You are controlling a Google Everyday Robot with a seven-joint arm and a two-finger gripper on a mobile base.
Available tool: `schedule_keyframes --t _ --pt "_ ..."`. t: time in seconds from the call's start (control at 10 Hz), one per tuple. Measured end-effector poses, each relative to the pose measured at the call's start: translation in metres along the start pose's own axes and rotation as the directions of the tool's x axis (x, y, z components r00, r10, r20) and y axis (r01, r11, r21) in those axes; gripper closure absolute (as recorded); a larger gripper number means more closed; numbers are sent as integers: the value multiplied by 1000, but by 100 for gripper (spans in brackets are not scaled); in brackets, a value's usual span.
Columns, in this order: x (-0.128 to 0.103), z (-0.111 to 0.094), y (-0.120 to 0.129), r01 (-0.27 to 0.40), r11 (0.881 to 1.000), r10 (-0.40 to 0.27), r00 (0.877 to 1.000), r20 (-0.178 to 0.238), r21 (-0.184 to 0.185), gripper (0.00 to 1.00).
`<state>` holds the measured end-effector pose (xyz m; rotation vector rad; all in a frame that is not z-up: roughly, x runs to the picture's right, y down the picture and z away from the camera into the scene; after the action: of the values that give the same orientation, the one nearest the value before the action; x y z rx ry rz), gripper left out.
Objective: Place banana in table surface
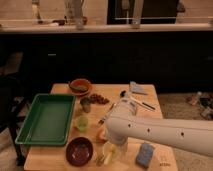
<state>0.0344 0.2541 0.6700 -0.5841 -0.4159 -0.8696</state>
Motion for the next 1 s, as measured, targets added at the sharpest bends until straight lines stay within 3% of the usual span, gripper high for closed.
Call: schedule_keyframes --t 0.6,1.0 --pt "8 -11 12 -39 999 39 999 -10 32 97" --pt "10 -19 16 -42 998 43 999 -20 37 99"
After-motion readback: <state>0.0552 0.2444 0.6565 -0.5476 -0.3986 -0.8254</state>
